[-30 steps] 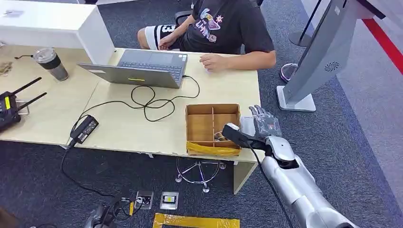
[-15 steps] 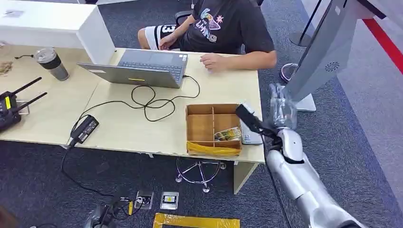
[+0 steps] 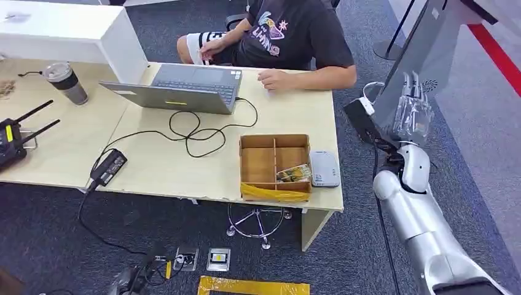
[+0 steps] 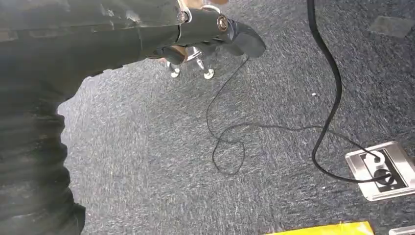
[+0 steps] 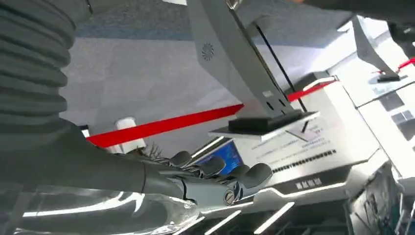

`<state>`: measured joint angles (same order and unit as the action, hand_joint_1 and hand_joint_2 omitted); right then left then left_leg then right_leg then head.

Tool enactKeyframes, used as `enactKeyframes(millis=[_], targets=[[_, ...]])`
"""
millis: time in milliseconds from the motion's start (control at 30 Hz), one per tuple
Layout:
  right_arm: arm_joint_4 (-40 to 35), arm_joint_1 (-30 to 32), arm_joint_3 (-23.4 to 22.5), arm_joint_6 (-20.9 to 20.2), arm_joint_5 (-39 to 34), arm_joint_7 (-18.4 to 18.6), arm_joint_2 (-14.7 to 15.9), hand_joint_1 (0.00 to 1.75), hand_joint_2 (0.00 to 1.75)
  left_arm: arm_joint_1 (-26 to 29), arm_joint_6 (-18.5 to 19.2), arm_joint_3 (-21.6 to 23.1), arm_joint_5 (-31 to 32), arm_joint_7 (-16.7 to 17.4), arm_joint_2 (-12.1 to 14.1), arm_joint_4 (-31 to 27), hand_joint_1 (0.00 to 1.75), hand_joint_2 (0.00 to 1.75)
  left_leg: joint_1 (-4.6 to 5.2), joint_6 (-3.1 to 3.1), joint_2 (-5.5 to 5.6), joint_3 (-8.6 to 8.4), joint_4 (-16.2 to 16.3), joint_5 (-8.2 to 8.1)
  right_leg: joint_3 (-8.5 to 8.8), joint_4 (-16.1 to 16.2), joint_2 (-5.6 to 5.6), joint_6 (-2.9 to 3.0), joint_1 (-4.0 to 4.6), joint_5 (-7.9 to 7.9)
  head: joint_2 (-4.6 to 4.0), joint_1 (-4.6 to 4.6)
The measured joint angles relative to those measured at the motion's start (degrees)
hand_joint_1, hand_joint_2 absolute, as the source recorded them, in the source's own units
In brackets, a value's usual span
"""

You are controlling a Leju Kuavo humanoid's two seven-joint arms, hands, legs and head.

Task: Pass the card to the sensor for recognition and then transmit it.

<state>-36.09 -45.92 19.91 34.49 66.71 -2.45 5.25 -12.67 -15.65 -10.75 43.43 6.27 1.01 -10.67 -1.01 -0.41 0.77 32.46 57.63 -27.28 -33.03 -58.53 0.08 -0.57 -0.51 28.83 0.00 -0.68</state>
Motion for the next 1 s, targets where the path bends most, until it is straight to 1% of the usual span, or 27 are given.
enactKeyframes(millis=[267, 333, 533, 633, 700, 767, 867, 1000], targets=[[-1.29, 0.00, -1.31, -0.02, -0.02, -0.17, -0.02, 0.00, 1.75, 0.02, -0.09, 0.00, -0.05, -0.11, 0.00, 0.00, 0.00, 1.75, 0.02, 0.00, 0.01, 0.01, 0.01, 0.00, 0.01, 0.01, -0.01, 0.00, -0.02, 0.00, 0.00, -0.02], [-1.75, 0.02, -1.66, -0.92, -0.50, -1.25, -0.02, 0.00, 1.75, 0.02, -0.09, 0.00, -0.05, -0.11, -0.02, 0.00, 0.00, 1.75, 0.02, 0.00, 0.01, 0.01, 0.01, 0.00, 0.01, 0.01, -0.03, 0.00, -0.02, 0.00, 0.00, -0.02], [-5.95, 0.37, -1.68, -6.58, -1.44, -2.19, -0.42, 0.00, 1.75, -0.03, -0.04, 0.00, -0.05, -0.11, -0.05, 0.00, 0.00, 1.75, 0.01, 0.00, 0.00, 0.01, 0.00, 0.00, 0.00, 0.00, -0.01, 0.00, -0.01, 0.00, -0.02, 0.00], [-8.91, 1.01, -1.66, -11.51, -3.91, -3.84, -1.07, 0.00, 1.75, -0.04, -0.02, 0.00, -0.05, -0.13, -0.05, 0.00, 0.00, 1.75, 0.01, 0.00, 0.00, 0.01, 0.00, 0.00, 0.00, 0.00, 0.00, 0.00, 0.00, 0.00, 0.00, 0.00], [-11.15, 1.68, -1.60, -15.96, -5.62, -4.44, -1.62, 0.00, 1.75, -0.04, 0.02, 0.00, -0.09, -0.22, -0.05, 0.00, 0.00, 1.75, 0.00, 0.00, 0.01, 0.01, 0.00, 0.00, 0.00, 0.00, -0.01, 0.00, 0.00, 0.00, -0.02, 0.00], [-13.80, 2.39, -1.53, -18.74, -6.51, -4.68, -2.14, 0.00, 1.75, -0.04, 0.02, 0.00, -0.20, -0.28, -0.05, 0.00, 0.00, 1.75, 0.00, 0.00, 0.01, 0.01, -0.01, 0.00, 0.00, 0.00, -0.02, 0.00, 0.00, 0.00, 0.00, 0.00], [-17.39, 3.36, -1.51, -20.74, -6.84, -4.65, -2.69, 0.00, 1.75, -0.03, 0.02, 0.00, -0.24, -0.28, -0.05, 0.00, 0.00, 1.75, 0.01, 0.00, 0.01, 0.01, -0.01, 0.00, 0.01, 0.00, -0.02, 0.00, 0.00, 0.00, 0.00, -0.02], [-21.23, 4.37, -1.49, -21.99, -7.08, -4.41, -2.82, 0.00, 1.75, -0.03, 0.02, 0.00, -0.24, -0.28, -0.02, 0.00, 0.00, 1.75, 0.01, 0.00, 0.01, 0.01, 0.00, 0.00, 0.01, 0.00, -0.02, 0.00, -0.01, 0.00, -0.02, -0.02]])
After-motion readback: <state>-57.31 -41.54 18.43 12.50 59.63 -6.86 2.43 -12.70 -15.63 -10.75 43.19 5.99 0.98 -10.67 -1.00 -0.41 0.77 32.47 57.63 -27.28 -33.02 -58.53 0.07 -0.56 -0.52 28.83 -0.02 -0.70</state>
